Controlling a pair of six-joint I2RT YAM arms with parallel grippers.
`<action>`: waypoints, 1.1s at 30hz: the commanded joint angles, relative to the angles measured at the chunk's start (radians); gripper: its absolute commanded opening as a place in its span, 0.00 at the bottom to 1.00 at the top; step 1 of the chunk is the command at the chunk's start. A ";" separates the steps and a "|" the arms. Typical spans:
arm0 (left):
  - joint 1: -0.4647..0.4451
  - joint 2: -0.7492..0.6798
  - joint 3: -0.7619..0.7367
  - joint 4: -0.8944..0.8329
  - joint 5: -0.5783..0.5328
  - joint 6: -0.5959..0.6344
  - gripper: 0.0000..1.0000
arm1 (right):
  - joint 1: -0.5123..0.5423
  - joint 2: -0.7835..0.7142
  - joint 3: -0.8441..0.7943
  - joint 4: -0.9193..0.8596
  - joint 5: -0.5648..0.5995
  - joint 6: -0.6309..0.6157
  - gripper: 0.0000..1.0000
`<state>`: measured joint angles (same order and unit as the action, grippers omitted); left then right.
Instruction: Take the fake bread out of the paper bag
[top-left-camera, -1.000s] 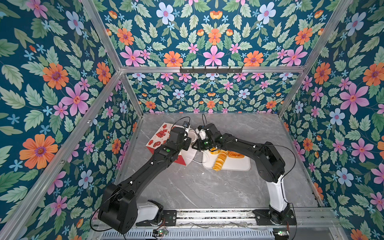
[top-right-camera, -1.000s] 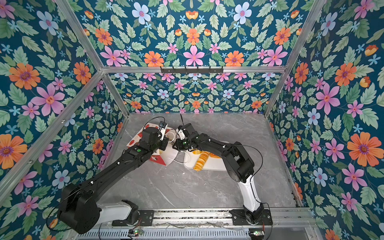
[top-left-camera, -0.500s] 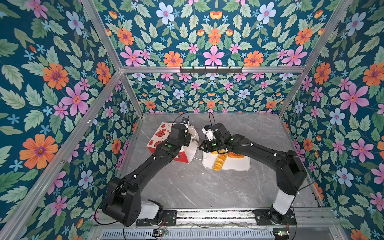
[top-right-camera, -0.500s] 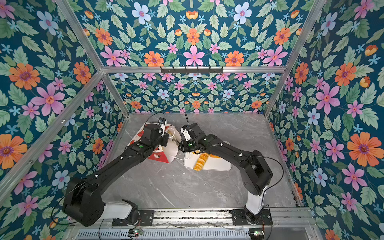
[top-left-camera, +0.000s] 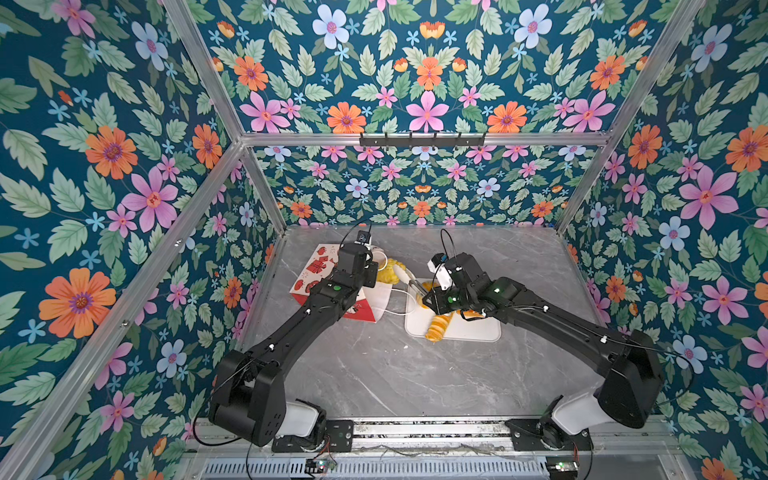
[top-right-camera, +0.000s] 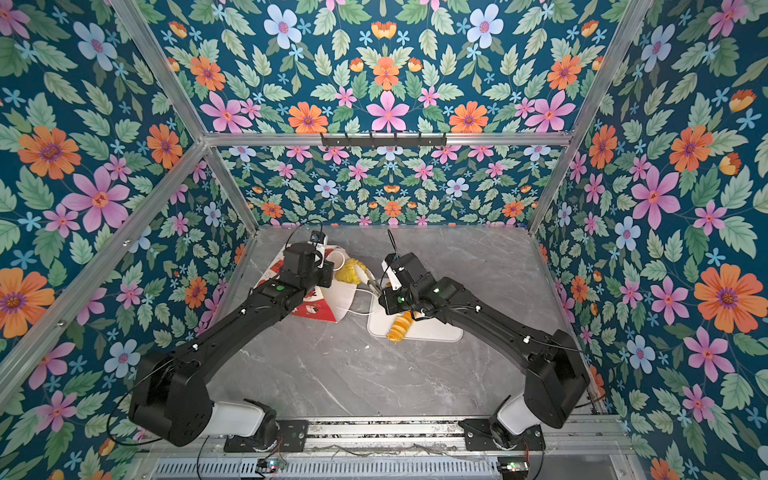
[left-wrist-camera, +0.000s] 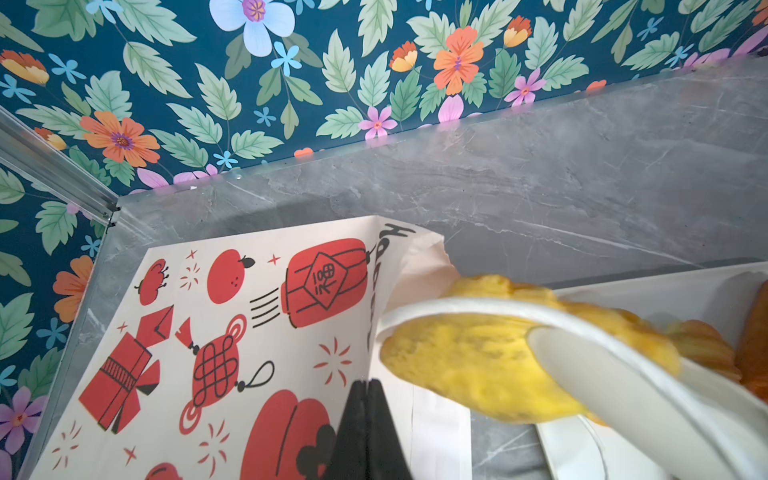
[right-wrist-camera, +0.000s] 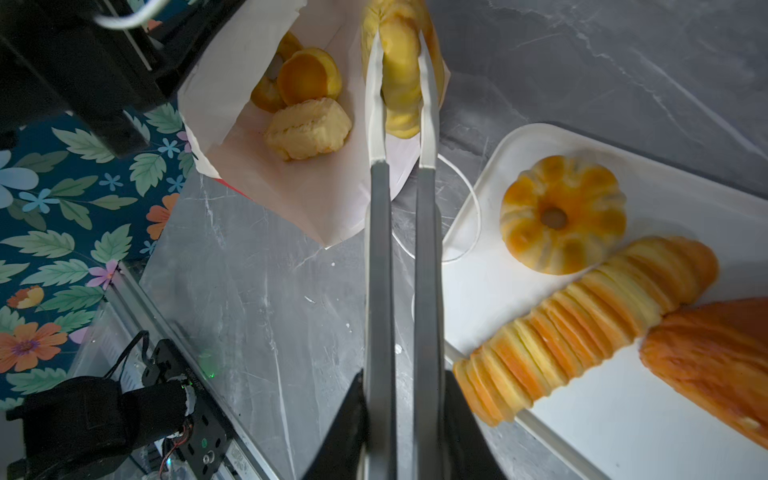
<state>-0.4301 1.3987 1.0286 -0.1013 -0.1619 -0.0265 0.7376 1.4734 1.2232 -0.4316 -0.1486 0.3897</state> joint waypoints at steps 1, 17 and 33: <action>0.004 -0.001 -0.002 0.025 -0.013 -0.009 0.02 | 0.000 -0.085 -0.024 -0.007 0.096 -0.028 0.18; 0.014 -0.047 -0.069 0.054 -0.015 -0.007 0.02 | 0.003 -0.425 0.022 -0.773 0.373 0.052 0.19; 0.013 -0.084 -0.145 0.166 0.052 -0.024 0.03 | 0.095 -0.320 0.195 -1.240 0.461 0.232 0.20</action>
<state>-0.4179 1.3197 0.8917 0.0105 -0.1287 -0.0448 0.8310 1.1431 1.4155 -1.5887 0.2737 0.5846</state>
